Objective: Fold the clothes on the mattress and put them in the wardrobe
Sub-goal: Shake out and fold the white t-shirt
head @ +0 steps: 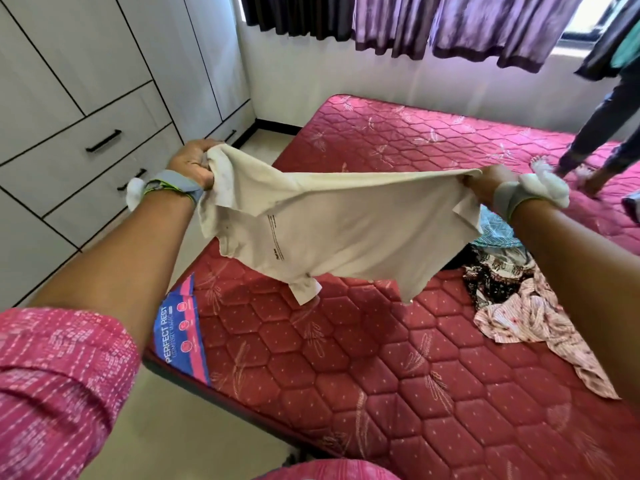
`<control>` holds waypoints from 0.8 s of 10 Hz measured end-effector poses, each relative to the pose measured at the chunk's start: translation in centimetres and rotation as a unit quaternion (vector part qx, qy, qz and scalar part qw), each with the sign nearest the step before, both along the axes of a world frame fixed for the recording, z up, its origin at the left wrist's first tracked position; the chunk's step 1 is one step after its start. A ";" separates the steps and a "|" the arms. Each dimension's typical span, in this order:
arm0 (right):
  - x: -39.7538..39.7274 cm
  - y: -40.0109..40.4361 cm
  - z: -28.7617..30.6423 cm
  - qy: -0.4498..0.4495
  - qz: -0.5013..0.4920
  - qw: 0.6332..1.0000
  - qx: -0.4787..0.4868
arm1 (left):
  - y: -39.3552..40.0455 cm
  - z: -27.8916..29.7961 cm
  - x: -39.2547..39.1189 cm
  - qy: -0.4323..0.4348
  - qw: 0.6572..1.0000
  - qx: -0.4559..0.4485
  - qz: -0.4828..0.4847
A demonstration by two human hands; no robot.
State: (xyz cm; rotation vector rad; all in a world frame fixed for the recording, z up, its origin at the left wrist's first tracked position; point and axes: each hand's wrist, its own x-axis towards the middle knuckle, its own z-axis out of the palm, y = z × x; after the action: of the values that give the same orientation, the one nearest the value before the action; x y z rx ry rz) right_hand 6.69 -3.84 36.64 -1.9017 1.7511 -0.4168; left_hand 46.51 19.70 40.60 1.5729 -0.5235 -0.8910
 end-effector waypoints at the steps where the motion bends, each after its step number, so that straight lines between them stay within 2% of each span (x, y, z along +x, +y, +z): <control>1: 1.7 0.4 -0.8 -0.350 -0.110 0.922 0.122 | -2.6 0.9 -3.3 0.117 0.989 -0.080 0.048; 2: 2.7 -0.2 -0.3 -0.428 -0.119 0.889 0.106 | -4.9 1.0 -2.1 0.097 0.989 -0.115 0.011; 3: 2.5 -1.6 1.5 -0.460 -0.115 0.880 0.018 | -7.2 2.5 -1.2 0.110 0.984 -0.141 0.021; 4: 2.1 -1.9 4.8 -0.473 -0.092 0.872 -0.085 | -8.3 5.8 -1.6 0.118 0.969 -0.215 -0.025; 5: 0.7 -2.9 7.9 -0.475 -0.091 0.849 -0.215 | -8.5 8.6 -2.2 0.133 0.943 -0.298 -0.066; 6: -1.2 -1.3 9.5 -0.371 -0.128 0.860 -0.326 | -7.8 9.0 -2.0 0.160 0.914 -0.346 -0.135; 7: -2.3 4.1 7.7 -0.289 -0.138 0.879 -0.353 | -5.5 6.0 -1.9 0.142 0.914 -0.327 -0.193; 8: -4.0 8.7 1.2 -0.248 -0.124 0.896 -0.346 | -2.0 -0.2 -2.2 0.140 0.953 -0.219 -0.154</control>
State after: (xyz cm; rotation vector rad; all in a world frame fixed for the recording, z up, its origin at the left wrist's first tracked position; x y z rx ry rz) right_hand 2.64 4.89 37.87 -1.7436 1.5941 -1.6478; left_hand 44.26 17.72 40.44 0.9586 -0.7171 -1.1231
